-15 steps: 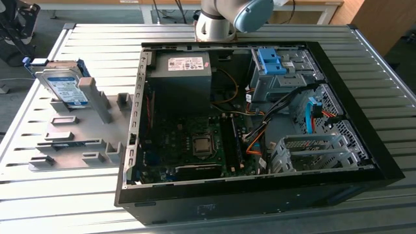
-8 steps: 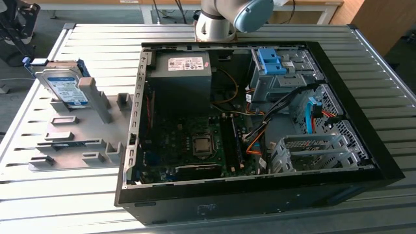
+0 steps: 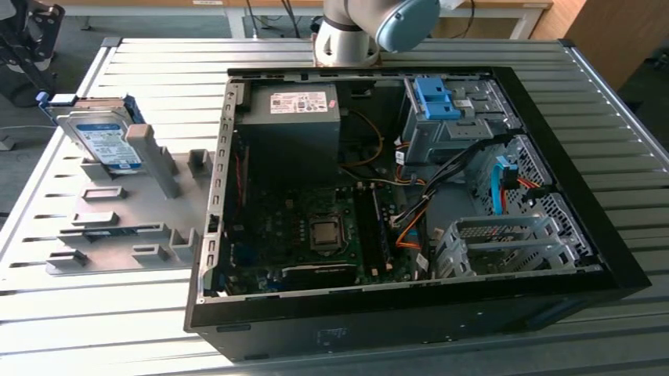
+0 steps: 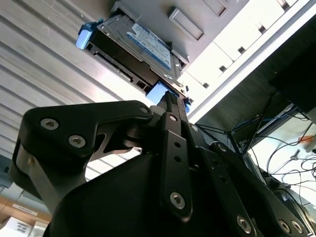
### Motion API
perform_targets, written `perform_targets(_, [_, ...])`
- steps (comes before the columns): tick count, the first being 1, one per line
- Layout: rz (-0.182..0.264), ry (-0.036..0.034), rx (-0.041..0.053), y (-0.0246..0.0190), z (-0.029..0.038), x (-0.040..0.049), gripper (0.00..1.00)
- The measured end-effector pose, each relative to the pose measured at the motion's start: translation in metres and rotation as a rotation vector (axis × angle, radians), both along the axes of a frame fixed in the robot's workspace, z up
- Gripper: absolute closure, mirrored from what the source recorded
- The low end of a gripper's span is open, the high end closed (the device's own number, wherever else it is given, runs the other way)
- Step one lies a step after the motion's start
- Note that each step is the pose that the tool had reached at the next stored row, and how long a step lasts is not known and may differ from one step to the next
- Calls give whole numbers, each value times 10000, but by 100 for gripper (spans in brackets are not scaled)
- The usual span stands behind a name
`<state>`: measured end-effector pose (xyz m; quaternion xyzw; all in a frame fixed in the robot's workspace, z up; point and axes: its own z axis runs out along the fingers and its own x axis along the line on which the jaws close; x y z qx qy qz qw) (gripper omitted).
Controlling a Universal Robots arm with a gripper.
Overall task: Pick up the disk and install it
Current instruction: 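Pick up the disk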
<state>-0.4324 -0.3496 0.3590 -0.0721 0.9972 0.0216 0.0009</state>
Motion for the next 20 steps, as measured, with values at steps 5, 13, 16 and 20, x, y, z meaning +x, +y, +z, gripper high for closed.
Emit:
perform_targets(5, [361,0,0,0,0,0,89])
perform_targets(13, [1258,0,0,0,0,0,89])
perform_targets(16, [1731,0,0,0,0,0,89])
perform_targets(20, [2424,0,-1,0,0,0,89])
